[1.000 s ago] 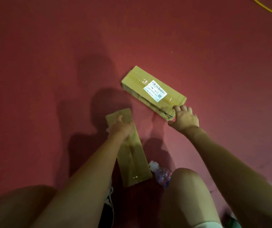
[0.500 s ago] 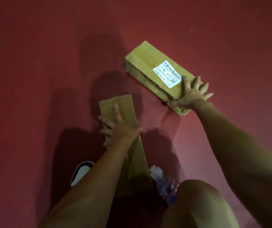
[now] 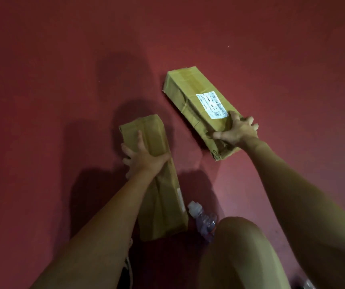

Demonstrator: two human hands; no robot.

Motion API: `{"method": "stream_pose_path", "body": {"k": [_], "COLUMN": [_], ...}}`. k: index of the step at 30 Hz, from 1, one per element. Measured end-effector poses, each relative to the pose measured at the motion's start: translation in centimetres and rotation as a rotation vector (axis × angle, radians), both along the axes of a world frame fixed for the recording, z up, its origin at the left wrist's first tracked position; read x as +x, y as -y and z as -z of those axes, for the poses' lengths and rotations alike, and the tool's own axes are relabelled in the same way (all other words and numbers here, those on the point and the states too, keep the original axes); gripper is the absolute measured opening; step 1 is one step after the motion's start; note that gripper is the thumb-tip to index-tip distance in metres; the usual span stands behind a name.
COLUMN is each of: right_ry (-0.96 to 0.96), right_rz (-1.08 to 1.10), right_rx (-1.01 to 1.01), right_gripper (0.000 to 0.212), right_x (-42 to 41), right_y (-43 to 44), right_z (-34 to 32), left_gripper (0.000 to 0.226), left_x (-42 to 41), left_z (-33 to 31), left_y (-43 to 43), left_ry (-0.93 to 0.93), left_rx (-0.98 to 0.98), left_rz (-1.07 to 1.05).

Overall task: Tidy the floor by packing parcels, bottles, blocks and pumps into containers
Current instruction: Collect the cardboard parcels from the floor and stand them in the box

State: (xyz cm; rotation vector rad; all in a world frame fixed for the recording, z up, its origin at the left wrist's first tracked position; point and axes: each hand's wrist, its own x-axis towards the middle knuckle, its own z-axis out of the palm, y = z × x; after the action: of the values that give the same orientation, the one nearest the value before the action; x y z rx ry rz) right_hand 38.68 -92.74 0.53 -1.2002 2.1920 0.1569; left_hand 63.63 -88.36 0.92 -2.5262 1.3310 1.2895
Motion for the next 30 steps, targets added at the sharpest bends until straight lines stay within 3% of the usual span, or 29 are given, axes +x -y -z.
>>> {"method": "stream_pose_path", "body": {"k": [5, 11, 18, 21, 25, 30], "right_ry": [0.094, 0.204, 0.219, 0.241, 0.243, 0.315], "right_rz": [0.178, 0.306, 0.342, 0.343, 0.268, 0.327], "right_rx": [0.029, 0.096, 0.098, 0.131, 0.18, 0.193], "right_gripper": [0.095, 0.098, 0.092, 0.1, 0.096, 0.115], "right_x": [-0.3, -0.3, -1.0, -1.3, -1.6, -0.7], "right_y": [-3.4, -9.2, -15.1, -17.7, -20.7, -24.2], "right_z": [-7.8, -21.7, -39.2, -45.1, -50.9, -55.6], "left_gripper": [0.111, 0.114, 0.112, 0.112, 0.111, 0.11], "left_x": [0.4, -0.7, -1.9, -2.1, -1.7, 0.1], "left_z": [-9.5, -23.5, -40.3, -46.6, -52.4, -56.5], "left_y": [1.3, -0.2, -4.2, -6.4, -10.0, -13.4], "left_ry": [0.008, 0.0, -0.004, -0.02, -0.078, -0.107], "left_rx": [-0.062, -0.043, -0.008, 0.005, 0.011, -0.015], "left_rz": [0.101, 0.262, 0.342, 0.34, 0.341, 0.31]}}
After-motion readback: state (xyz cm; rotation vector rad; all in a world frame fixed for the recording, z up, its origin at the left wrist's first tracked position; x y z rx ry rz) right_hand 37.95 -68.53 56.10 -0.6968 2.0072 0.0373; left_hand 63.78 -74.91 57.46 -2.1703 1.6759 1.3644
